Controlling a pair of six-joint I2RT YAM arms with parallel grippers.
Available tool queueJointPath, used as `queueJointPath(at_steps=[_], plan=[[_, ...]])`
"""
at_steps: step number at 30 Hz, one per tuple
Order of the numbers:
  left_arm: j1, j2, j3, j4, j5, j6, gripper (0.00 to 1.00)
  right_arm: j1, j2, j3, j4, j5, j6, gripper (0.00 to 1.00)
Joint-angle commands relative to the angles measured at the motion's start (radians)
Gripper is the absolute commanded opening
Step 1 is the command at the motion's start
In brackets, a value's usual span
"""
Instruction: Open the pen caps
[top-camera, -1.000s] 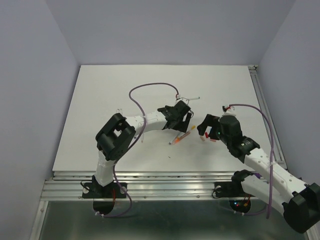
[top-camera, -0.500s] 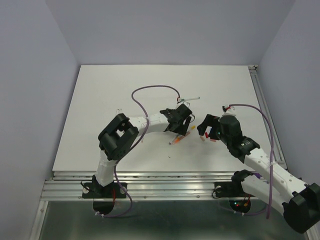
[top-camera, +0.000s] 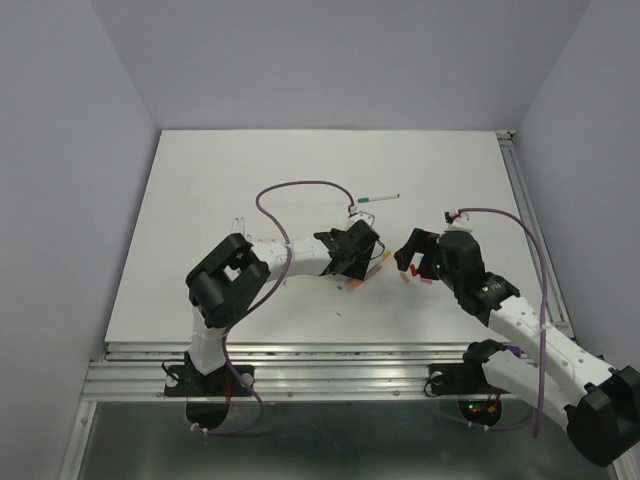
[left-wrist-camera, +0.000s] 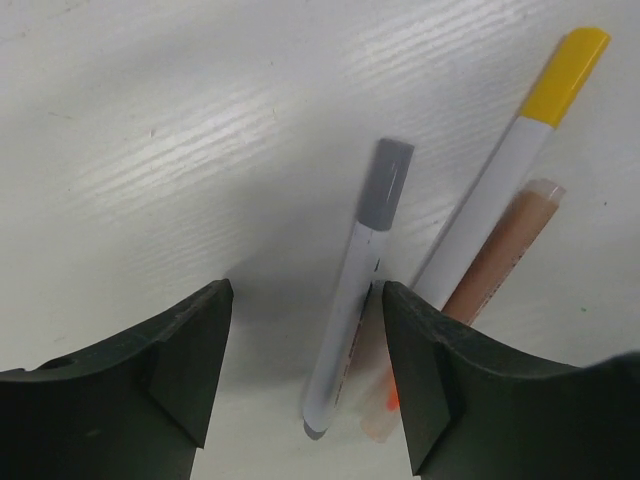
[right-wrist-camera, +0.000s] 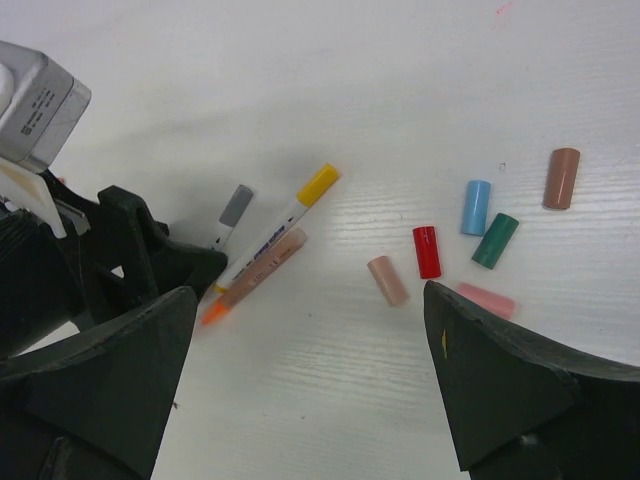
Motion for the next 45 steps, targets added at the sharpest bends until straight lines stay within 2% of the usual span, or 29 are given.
queueJointPath(at_steps=[1,7,17,20,22,26,34,45], plan=[[-0.037,-0.057,-0.081,-0.068,0.038,-0.053,0.72,-0.006,-0.011,-0.010,0.025,0.003,-0.010,1.00],[-0.051,-0.087,-0.152,-0.038,0.033,-0.075,0.63,-0.006,-0.020,-0.014,0.028,0.000,-0.009,1.00],[-0.051,0.002,-0.060,-0.019,0.053,0.003,0.55,-0.006,-0.034,-0.017,0.025,0.000,-0.007,1.00],[-0.051,0.015,-0.056,-0.016,0.075,0.020,0.36,-0.006,-0.039,-0.017,0.022,0.004,-0.006,1.00],[-0.051,0.018,-0.060,-0.016,0.078,0.029,0.27,-0.006,-0.039,-0.015,0.021,0.003,-0.006,1.00],[-0.051,0.012,-0.078,-0.018,0.070,0.031,0.01,-0.006,-0.039,-0.015,0.022,0.003,-0.006,1.00],[-0.051,-0.052,-0.087,-0.024,-0.026,0.039,0.00,-0.006,-0.042,-0.014,0.025,-0.010,-0.010,1.00],[-0.050,-0.303,-0.093,-0.033,-0.155,0.031,0.00,-0.006,-0.081,-0.023,0.071,-0.114,-0.044,1.00]])
